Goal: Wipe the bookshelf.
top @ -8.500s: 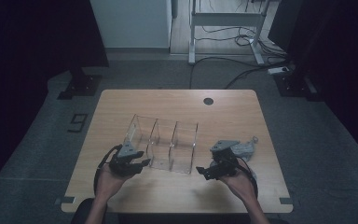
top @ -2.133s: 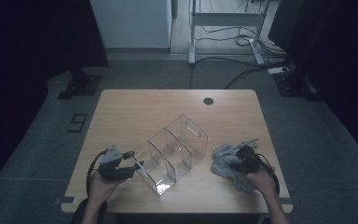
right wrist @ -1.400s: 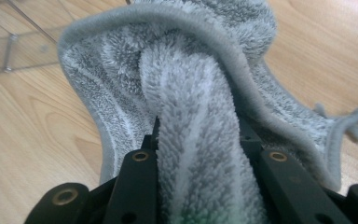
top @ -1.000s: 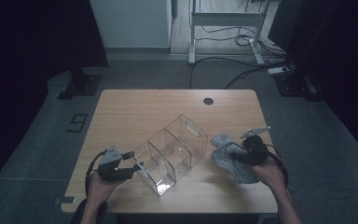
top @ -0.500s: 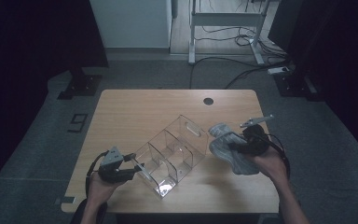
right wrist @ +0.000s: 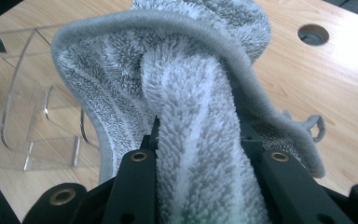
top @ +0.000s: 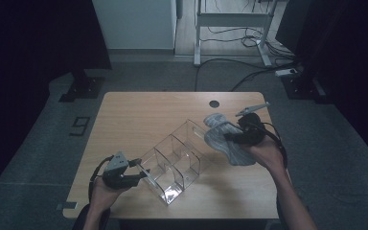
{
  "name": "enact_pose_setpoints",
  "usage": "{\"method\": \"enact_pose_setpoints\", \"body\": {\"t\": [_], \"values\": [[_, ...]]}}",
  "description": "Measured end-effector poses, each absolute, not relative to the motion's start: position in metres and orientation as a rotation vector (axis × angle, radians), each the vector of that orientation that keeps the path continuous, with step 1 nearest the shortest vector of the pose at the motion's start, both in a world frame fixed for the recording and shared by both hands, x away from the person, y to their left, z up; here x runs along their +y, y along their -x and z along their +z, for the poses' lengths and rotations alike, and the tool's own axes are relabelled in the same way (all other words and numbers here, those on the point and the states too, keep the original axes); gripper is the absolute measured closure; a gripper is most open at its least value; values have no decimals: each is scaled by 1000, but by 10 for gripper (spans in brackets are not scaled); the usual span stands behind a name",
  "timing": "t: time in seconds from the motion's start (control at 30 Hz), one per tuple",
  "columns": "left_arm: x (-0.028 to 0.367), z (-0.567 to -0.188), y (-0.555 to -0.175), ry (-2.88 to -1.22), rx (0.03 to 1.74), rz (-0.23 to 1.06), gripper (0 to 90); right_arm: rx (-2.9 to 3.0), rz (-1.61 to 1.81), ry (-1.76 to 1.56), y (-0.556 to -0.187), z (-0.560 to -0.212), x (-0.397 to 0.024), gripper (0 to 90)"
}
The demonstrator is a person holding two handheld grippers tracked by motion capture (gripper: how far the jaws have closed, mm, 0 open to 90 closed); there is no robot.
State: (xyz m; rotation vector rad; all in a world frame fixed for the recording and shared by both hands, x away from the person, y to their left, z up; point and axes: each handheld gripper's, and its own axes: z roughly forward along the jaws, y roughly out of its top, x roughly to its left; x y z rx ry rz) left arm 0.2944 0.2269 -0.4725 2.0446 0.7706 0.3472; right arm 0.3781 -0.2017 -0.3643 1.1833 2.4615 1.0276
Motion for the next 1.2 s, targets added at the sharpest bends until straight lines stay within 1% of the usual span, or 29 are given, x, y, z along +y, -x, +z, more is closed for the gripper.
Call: {"method": "enact_pose_setpoints", "body": {"t": [0.07,0.1,0.17,0.2,0.27,0.33,0.7,0.87,1.2], "values": [[227,-472,-294,-2045,770,347,432,2464,1028,-1173,-380,-363,-199,675],[227,-472,-294,-2046,769,347,432,2467,1021,-1165,-384,-360,-190,674],[226,-472,-294,-2047,768,346,432,2469,1021,-1156,-386,-359,-187,674],[226,-472,-294,-2046,768,346,432,2471,1021,-1149,-391,-357,-178,673],[226,-472,-294,-2046,768,346,432,2472,1019,-1147,-393,-356,-175,673],[226,-472,-294,-2047,768,345,431,2477,1015,-1133,-400,-353,-163,673],[226,-472,-294,-2048,769,344,431,2492,984,-1099,-420,-349,-132,672],[226,-472,-294,-2047,769,343,431,2501,970,-1090,-432,-353,-115,672],[226,-472,-295,-2045,771,341,430,2503,922,-1102,-450,-368,-96,670]]}}
